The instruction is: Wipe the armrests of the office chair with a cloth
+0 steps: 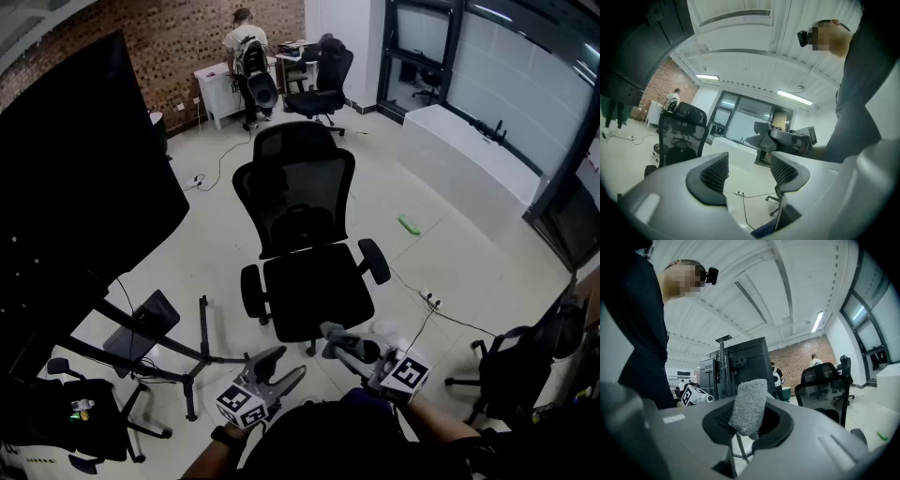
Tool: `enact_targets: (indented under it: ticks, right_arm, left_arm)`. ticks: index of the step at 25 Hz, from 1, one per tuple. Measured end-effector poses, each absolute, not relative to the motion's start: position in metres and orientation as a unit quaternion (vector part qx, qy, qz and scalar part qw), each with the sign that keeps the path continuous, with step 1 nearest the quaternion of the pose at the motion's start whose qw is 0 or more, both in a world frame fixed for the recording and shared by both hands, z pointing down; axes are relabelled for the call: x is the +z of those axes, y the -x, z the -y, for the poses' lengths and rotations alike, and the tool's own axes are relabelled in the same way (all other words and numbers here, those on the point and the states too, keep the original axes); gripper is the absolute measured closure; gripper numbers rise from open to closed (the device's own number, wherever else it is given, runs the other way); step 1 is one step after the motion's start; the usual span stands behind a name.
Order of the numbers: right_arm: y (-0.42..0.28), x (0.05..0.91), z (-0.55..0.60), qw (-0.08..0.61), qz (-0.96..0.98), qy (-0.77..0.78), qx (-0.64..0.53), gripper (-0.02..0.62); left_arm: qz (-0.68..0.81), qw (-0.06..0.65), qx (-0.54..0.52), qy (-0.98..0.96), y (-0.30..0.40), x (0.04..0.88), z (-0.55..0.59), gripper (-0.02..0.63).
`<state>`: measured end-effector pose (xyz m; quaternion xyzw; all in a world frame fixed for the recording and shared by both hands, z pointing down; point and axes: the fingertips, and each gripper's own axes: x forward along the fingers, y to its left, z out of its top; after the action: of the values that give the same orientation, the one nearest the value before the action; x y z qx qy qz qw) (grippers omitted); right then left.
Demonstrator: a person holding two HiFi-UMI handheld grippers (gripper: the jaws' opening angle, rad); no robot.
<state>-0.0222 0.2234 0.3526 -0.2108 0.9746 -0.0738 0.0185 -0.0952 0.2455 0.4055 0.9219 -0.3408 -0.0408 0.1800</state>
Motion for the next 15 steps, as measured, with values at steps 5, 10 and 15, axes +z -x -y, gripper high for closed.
enact_targets:
  ticks: [5,10,15]
  right_arm:
    - [0.029,0.352,-0.219,-0.005,-0.979,0.198,-0.043,0.557]
    - [0.026,0.37,-0.207,-0.043,-0.979,0.199,-0.029,0.557]
    - [0.022,0.383,-0.176,-0.052,-0.979,0.192,-0.037,0.558]
  left_arm:
    - [0.339,0.181,-0.049,-0.922,0.101,0.409,-0.234,0.304]
    - [0.331,0.186,-0.048,-0.924,0.092,0.415,-0.218,0.304]
    - [0.338,0.195,-0.041,-0.92,0.086,0.419,-0.187,0.305]
